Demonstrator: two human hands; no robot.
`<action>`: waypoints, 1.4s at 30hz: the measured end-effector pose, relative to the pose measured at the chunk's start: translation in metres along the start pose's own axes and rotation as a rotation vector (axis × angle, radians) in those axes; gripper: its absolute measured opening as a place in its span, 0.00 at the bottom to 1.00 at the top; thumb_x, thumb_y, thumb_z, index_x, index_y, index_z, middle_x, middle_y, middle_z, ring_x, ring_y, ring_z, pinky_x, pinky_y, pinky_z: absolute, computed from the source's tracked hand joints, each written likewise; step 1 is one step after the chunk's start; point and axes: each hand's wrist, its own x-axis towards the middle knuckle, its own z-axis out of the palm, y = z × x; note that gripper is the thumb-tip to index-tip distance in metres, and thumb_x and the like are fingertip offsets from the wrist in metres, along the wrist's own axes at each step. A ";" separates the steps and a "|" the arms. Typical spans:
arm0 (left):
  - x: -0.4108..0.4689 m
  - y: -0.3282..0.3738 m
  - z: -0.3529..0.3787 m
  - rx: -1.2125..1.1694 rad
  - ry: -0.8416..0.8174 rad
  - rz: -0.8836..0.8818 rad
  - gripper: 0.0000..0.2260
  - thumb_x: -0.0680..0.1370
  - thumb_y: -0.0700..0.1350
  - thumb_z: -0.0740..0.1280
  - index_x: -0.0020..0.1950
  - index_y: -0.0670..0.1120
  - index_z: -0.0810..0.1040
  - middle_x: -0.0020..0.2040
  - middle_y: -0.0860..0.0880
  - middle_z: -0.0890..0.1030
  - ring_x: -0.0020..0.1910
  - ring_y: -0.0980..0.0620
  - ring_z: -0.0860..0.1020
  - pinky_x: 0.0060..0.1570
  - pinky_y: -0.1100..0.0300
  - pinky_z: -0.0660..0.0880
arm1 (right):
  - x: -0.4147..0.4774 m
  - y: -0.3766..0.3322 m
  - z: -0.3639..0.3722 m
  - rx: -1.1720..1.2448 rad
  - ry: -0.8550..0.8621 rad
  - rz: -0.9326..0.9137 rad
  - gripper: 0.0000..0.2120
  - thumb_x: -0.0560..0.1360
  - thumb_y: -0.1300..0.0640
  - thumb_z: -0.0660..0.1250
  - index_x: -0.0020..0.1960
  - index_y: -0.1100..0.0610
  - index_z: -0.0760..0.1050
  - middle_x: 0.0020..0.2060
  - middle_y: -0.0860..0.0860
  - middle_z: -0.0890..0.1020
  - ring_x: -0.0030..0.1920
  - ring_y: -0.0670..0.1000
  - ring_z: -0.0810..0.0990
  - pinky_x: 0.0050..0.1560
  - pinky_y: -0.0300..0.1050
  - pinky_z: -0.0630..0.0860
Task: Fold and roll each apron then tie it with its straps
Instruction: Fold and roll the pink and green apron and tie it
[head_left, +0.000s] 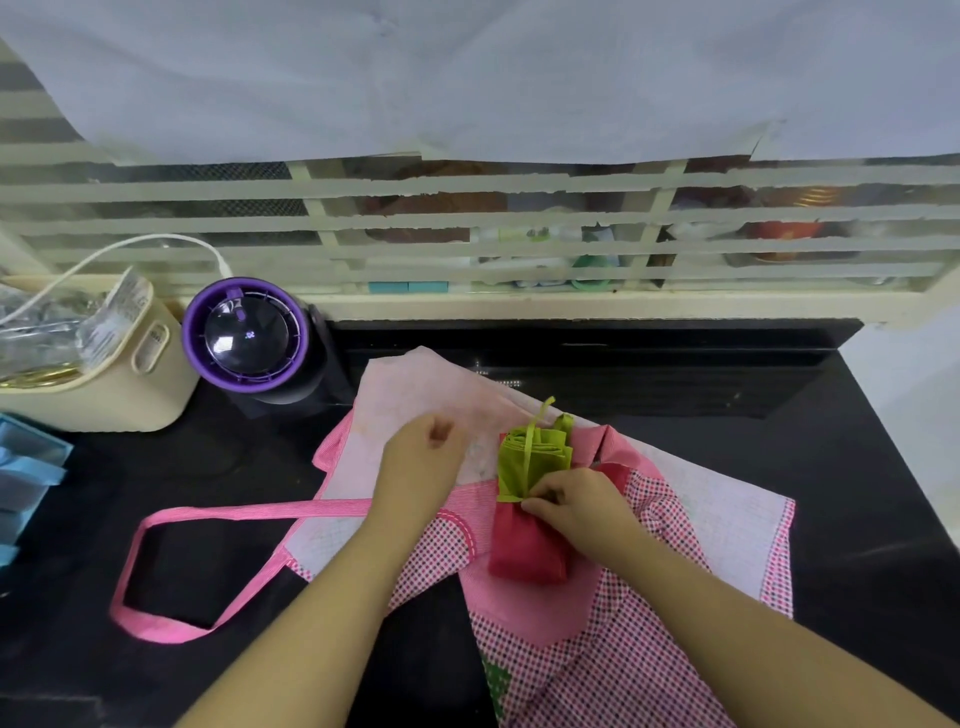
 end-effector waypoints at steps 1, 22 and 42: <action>-0.007 -0.007 0.003 0.139 -0.098 0.008 0.09 0.78 0.47 0.65 0.41 0.46 0.79 0.39 0.49 0.80 0.44 0.48 0.79 0.42 0.62 0.74 | 0.000 0.000 0.000 0.007 -0.001 0.004 0.08 0.75 0.50 0.68 0.48 0.53 0.83 0.32 0.36 0.73 0.34 0.38 0.72 0.37 0.32 0.64; -0.016 -0.028 0.065 -0.015 -0.196 0.100 0.10 0.77 0.44 0.69 0.36 0.54 0.74 0.35 0.55 0.78 0.36 0.61 0.74 0.37 0.71 0.67 | -0.022 0.038 -0.028 0.160 -0.056 0.067 0.04 0.76 0.56 0.68 0.47 0.50 0.82 0.36 0.38 0.79 0.37 0.38 0.76 0.42 0.30 0.71; -0.009 -0.013 0.086 -0.007 -0.341 0.134 0.08 0.78 0.40 0.65 0.41 0.51 0.77 0.36 0.55 0.81 0.36 0.61 0.80 0.40 0.67 0.76 | -0.026 0.039 -0.031 0.190 -0.039 0.166 0.04 0.75 0.53 0.70 0.44 0.52 0.82 0.32 0.44 0.78 0.31 0.37 0.74 0.35 0.32 0.70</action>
